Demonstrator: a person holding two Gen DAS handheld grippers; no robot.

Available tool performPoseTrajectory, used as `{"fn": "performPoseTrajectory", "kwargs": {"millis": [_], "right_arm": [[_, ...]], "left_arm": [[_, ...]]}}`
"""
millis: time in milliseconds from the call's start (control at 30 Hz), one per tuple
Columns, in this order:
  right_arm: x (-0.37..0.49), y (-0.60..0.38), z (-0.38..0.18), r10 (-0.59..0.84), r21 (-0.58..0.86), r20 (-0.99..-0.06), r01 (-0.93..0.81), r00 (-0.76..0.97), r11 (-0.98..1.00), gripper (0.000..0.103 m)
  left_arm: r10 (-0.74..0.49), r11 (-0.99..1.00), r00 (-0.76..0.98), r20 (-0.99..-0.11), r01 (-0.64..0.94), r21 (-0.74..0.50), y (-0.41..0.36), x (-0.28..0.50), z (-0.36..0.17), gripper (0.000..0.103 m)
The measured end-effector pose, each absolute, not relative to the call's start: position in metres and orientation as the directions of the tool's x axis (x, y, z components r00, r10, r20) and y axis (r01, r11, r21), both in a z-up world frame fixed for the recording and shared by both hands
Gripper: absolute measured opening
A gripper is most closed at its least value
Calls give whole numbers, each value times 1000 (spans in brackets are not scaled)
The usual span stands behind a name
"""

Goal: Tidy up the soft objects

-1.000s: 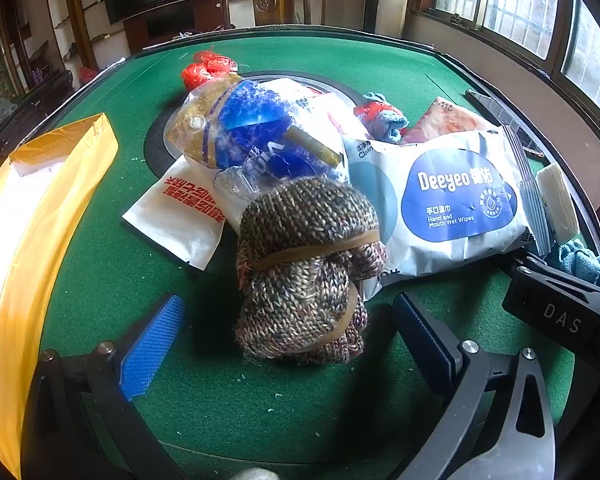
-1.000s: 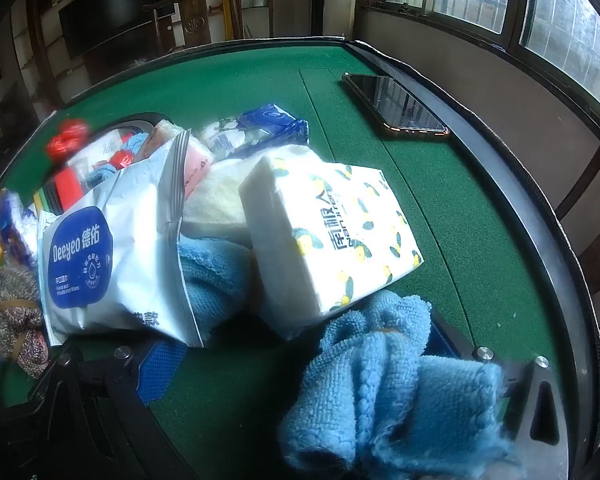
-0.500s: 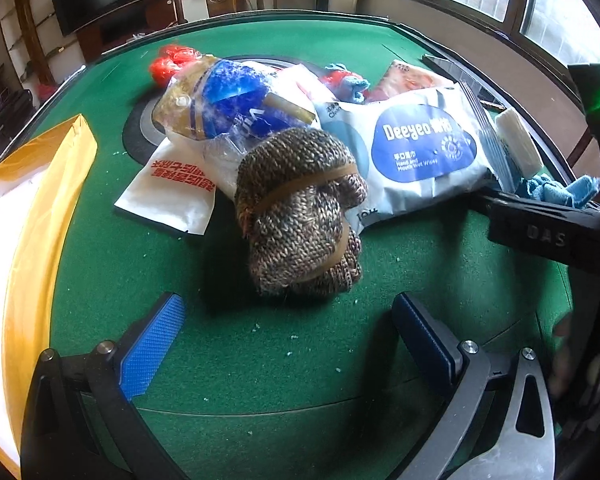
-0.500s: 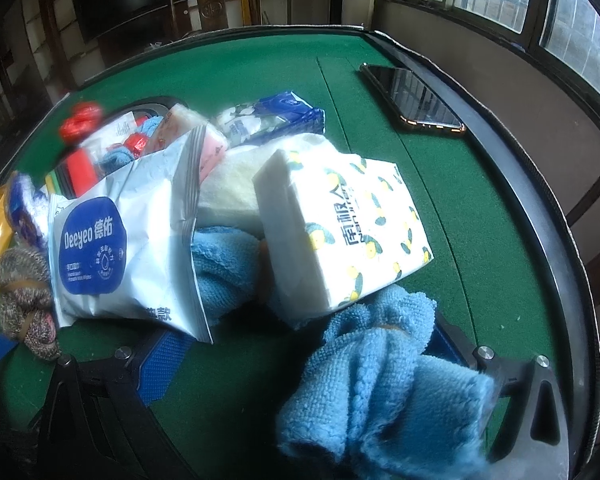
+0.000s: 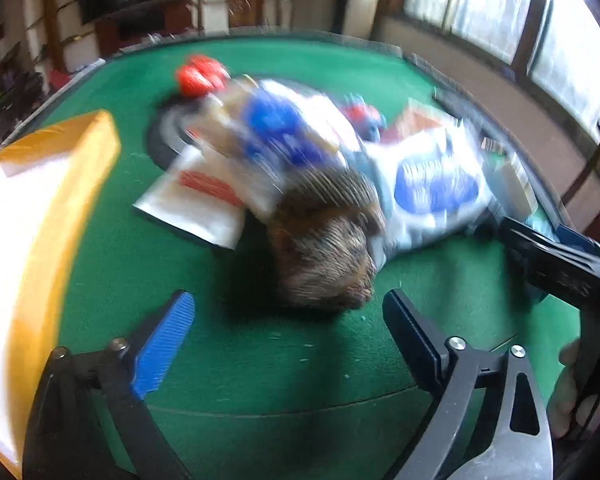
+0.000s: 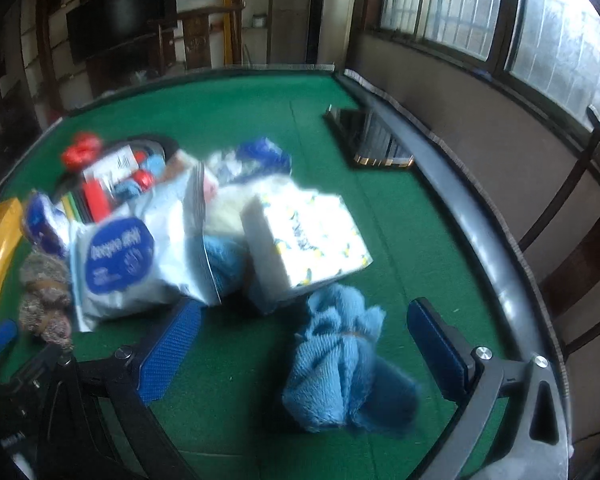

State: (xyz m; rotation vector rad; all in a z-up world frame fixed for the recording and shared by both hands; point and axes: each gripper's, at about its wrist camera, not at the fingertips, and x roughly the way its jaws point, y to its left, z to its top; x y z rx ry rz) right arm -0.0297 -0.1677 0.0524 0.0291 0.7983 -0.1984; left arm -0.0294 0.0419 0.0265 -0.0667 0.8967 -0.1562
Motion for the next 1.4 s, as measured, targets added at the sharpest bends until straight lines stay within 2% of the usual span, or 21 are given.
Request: {"fn": "performPoseTrajectory", "kwargs": {"millis": [67, 167, 233, 267, 333, 367, 433, 500, 567, 667, 767, 867, 933, 1067, 1200, 1400], "right_arm": [[-55, -168, 86, -202, -61, -598, 208, 775, 976, 101], [-95, -168, 140, -213, -23, -340, 218, 916, 976, 102], [-106, -168, 167, -78, 51, -173, 88, 982, 995, 102], [-100, -171, 175, 33, 95, -165, -17, 986, 995, 102], [-53, -169, 184, 114, 131, -331, -74, 937, 989, 102], [-39, -167, 186, 92, 125, -371, -48, 924, 991, 102], [-26, -164, 188, -17, 103, -334, 55, 942, 993, 102], [-10, -162, 183, -74, 116, -347, 121, 935, 986, 102], [17, -165, 161, -19, 158, -437, 98, 899, 982, 102], [39, -185, 128, -31, 157, -513, 129, 858, 979, 102], [47, -194, 109, -54, 154, -520, 156, 852, 976, 102], [51, -212, 100, -2, 234, -550, 157, 835, 959, 102], [45, -217, 91, -2, 248, -567, 173, 824, 953, 102], [38, -218, 76, 24, 265, -597, 169, 802, 949, 102], [38, -220, 75, 30, 267, -604, 167, 796, 949, 102], [43, -218, 70, 42, 279, -617, 169, 786, 945, 102]], "left_arm": [[-161, 987, 682, -713, 96, -131, 59, -41, 49, 96], [-131, 990, 807, -576, 72, -125, 90, -65, 100, 96], [-117, 989, 869, -481, 57, -137, 113, -77, 141, 96], [-107, 989, 891, -440, 49, -140, 125, -79, 163, 96], [-70, 991, 936, -345, 28, -128, 145, -88, 210, 99], [-45, 995, 952, -304, 14, -104, 153, -92, 232, 103], [2, 999, 960, -279, -14, -42, 158, -85, 255, 103], [16, 1000, 960, -278, -13, 13, 158, -76, 262, 103], [31, 999, 948, -316, -18, 42, 156, -67, 253, 103], [33, 999, 921, -387, -24, 26, 155, -46, 230, 103], [20, 999, 888, -460, -33, -20, 155, -3, 208, 103], [-10, 998, 827, -562, -27, -57, 143, 54, 180, 103], [17, 998, 791, -611, -47, -33, 135, 91, 157, 103], [113, 994, 747, -655, -87, 73, 109, 156, 112, 103], [129, 991, 697, -705, -104, 78, 103, 193, 78, 103], [167, 986, 667, -726, -101, 134, 96, 206, 52, 103]]}}
